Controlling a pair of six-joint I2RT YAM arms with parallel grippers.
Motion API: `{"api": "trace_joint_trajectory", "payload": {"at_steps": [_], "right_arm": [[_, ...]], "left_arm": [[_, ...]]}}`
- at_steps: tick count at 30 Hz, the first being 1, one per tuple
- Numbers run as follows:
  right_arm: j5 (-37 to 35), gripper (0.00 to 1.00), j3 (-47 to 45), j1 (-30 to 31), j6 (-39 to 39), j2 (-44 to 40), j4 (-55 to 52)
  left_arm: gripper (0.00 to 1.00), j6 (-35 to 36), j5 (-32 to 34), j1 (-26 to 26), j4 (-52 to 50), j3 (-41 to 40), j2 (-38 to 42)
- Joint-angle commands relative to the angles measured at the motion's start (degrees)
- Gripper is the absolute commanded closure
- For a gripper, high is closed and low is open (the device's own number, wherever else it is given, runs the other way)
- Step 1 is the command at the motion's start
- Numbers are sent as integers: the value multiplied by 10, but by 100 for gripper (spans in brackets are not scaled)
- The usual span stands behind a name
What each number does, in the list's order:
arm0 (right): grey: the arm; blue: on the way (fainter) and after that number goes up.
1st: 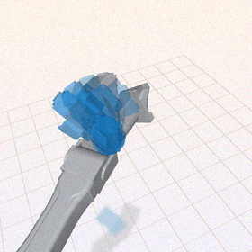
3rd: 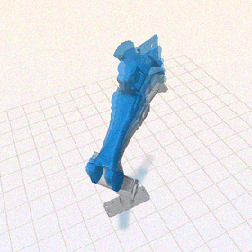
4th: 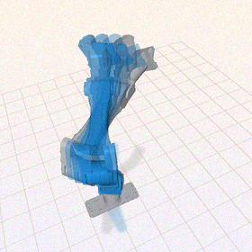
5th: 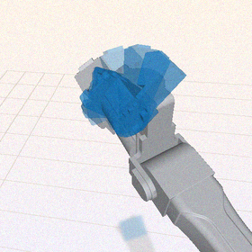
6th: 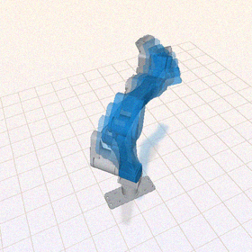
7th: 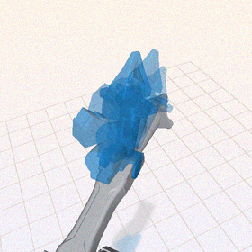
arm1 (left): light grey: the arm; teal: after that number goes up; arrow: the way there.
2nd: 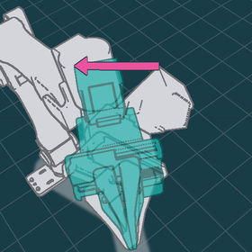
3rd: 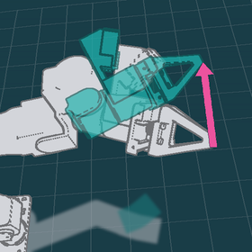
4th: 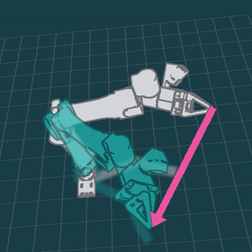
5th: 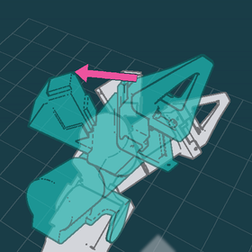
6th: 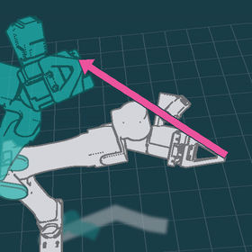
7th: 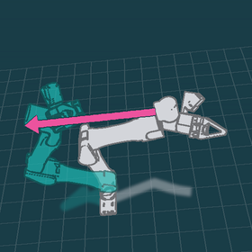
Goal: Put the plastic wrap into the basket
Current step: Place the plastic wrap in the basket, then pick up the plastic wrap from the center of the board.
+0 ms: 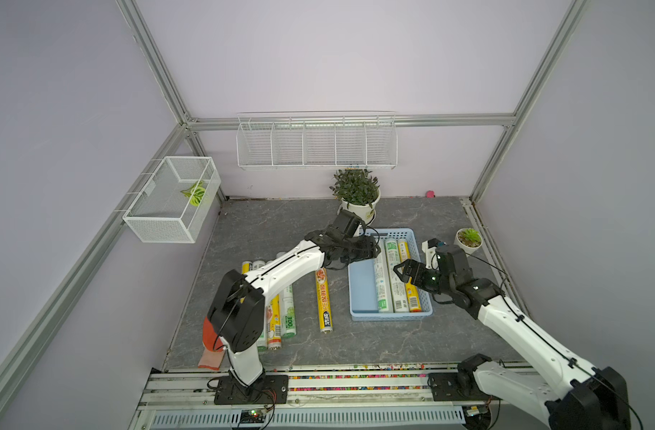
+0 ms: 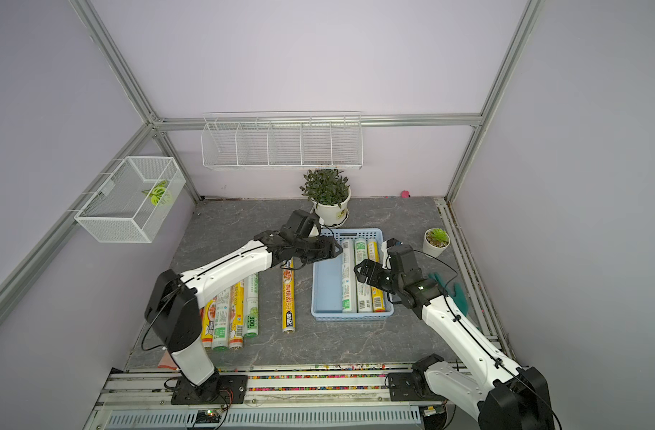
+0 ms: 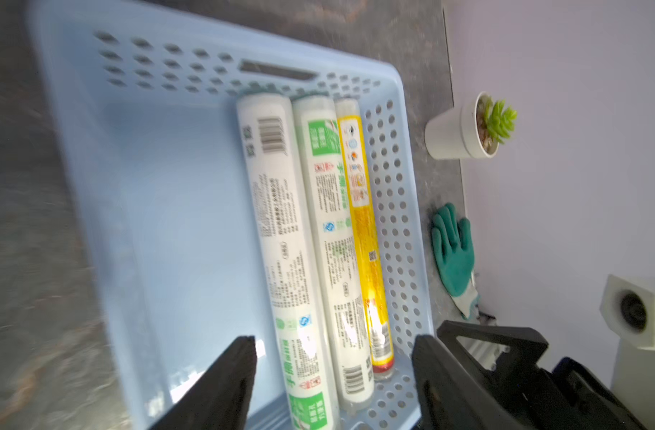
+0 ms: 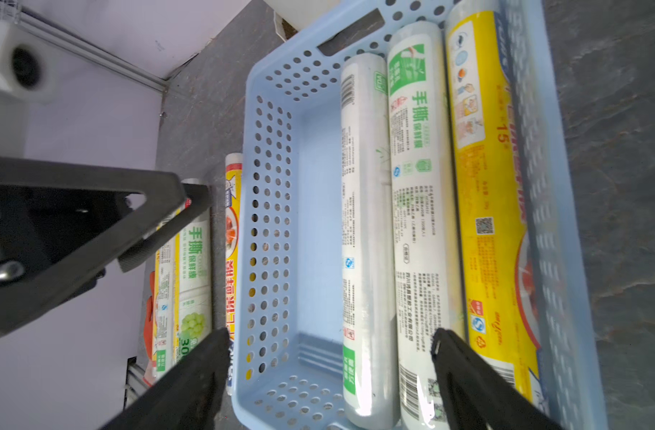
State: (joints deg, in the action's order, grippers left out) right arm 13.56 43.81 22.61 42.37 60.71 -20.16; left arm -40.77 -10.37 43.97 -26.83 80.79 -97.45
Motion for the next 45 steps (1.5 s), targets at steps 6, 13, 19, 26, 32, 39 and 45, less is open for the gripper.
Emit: {"api": "trace_joint_trajectory", "payload": {"at_steps": [6,13,19,26,32,39,45], "right_arm": [[-23,11,115,120,-40,123,5],[-91,11,243,244,-87,279,-32],[-100,11,352,304,-90,401,-67],[-96,12,420,332,-73,479,-72],[-74,11,407,334,-46,494,-23],[-71,11,395,332,-36,497,0],[-77,11,394,331,-38,495,-6]], "left_arm": [[28,11,244,-53,-45,-170,195],[31,-20,180,-186,-62,-330,324],[38,-1,106,-263,-55,-388,330],[41,27,91,-277,-82,-360,258],[43,55,91,-278,-114,-314,186],[42,79,87,-278,-122,-282,125],[38,95,80,-277,-120,-275,96]]}}
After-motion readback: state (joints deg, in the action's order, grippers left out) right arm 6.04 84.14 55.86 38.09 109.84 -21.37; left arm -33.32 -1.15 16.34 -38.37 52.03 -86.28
